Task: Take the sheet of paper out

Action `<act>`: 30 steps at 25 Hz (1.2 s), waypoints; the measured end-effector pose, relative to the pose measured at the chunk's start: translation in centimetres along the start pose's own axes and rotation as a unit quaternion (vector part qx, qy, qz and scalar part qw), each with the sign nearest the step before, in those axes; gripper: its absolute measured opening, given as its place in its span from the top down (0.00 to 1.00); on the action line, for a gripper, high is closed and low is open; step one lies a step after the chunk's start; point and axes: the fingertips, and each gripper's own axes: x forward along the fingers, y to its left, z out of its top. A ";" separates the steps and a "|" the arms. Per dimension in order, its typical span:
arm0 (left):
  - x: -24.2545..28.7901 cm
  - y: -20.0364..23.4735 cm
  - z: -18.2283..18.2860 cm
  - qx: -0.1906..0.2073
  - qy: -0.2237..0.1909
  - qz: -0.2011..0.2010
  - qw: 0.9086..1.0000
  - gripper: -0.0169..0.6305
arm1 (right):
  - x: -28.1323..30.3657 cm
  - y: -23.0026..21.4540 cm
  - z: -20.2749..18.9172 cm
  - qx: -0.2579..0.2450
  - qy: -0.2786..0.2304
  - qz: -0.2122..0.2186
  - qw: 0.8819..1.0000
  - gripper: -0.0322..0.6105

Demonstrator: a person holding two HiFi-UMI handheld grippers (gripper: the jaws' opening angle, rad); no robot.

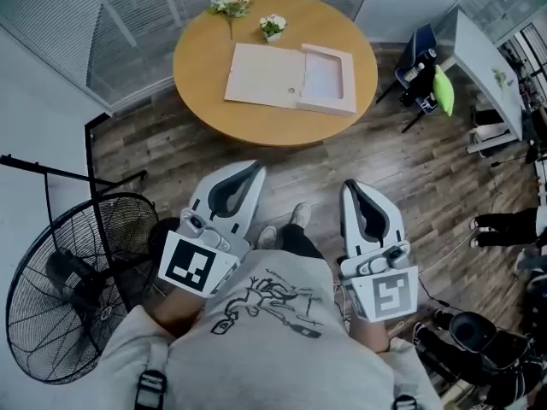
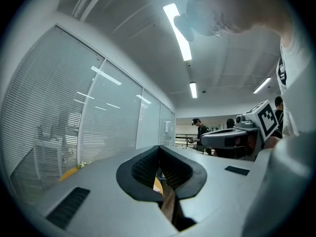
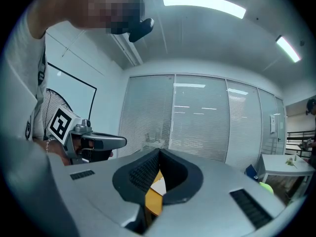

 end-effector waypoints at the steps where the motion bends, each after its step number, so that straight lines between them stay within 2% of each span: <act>1: 0.2 0.1 0.0 0.000 0.000 0.000 1.000 0.94 | 0.1 -0.2 -0.3 0.000 0.003 -0.002 1.000 0.94; 20: 5.1 2.8 0.2 0.002 -0.001 0.000 1.000 0.94 | 4.3 -4.1 -0.4 -0.007 0.005 -0.007 1.000 0.94; 30: 9.1 2.9 0.2 0.004 0.003 0.002 1.000 0.94 | 6.0 -7.9 -0.7 -0.006 0.001 -0.005 1.000 0.94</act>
